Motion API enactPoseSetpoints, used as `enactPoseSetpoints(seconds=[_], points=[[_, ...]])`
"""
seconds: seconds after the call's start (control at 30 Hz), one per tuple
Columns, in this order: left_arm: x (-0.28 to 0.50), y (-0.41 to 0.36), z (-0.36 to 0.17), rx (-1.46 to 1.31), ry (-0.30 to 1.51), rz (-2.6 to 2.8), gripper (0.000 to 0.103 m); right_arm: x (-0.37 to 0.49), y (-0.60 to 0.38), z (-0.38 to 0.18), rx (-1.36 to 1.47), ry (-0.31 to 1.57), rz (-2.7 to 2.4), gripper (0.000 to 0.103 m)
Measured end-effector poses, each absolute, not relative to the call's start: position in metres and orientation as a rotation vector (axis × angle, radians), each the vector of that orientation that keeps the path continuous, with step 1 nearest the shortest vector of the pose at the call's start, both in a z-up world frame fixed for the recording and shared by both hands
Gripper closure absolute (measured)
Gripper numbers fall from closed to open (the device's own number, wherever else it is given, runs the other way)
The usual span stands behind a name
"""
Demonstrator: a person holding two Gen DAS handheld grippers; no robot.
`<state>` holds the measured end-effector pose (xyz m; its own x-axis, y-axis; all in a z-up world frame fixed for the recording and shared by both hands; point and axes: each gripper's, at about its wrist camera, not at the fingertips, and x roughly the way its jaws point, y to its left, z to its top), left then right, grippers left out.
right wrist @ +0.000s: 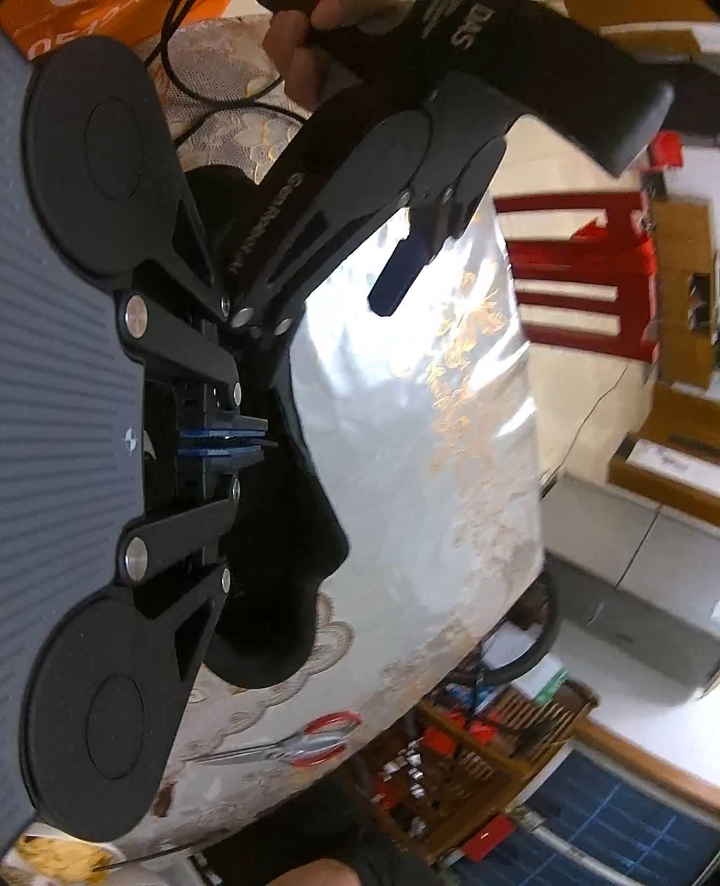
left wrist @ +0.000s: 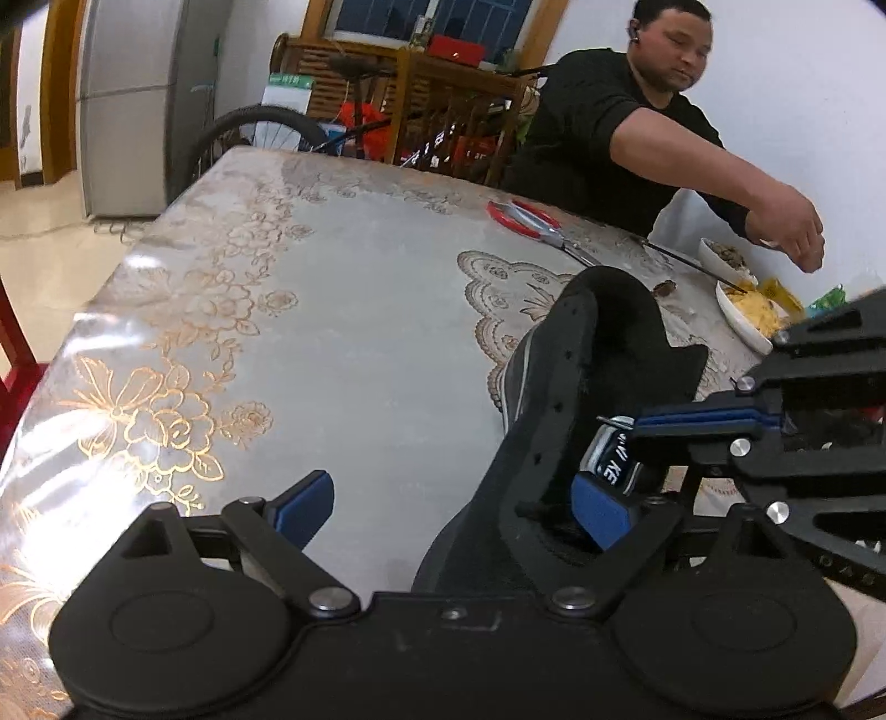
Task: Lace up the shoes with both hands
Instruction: 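Keep the sneaker upright with both tools clamped at its collar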
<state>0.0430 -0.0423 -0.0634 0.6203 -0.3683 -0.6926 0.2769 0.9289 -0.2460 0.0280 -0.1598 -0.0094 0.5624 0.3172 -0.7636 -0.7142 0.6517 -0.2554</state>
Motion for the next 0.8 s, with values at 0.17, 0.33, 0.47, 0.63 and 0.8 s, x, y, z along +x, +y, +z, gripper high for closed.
enactPoseSetpoints(seconds=[0.17,0.33,0.47,0.63,0.8], points=[[0.041,-0.051,-0.062,-0.074,0.811,-0.25,0.009,0.03,-0.17,-0.012,-0.597,0.715,0.75,0.1],[0.032,-0.064,-0.054,-0.022,0.779,-0.123,0.009,0.034,-0.178,-0.016,-0.522,0.695,0.824,0.1],[0.027,-0.073,-0.053,0.015,0.764,-0.07,0.009,0.039,-0.179,-0.023,-0.496,0.698,0.863,0.1],[0.028,-0.069,-0.054,-0.028,0.781,-0.04,0.009,0.044,-0.18,-0.027,-0.462,0.691,0.898,0.1],[0.029,-0.067,-0.052,-0.012,0.792,-0.01,0.009,0.048,-0.181,-0.027,-0.433,0.691,0.947,0.1]])
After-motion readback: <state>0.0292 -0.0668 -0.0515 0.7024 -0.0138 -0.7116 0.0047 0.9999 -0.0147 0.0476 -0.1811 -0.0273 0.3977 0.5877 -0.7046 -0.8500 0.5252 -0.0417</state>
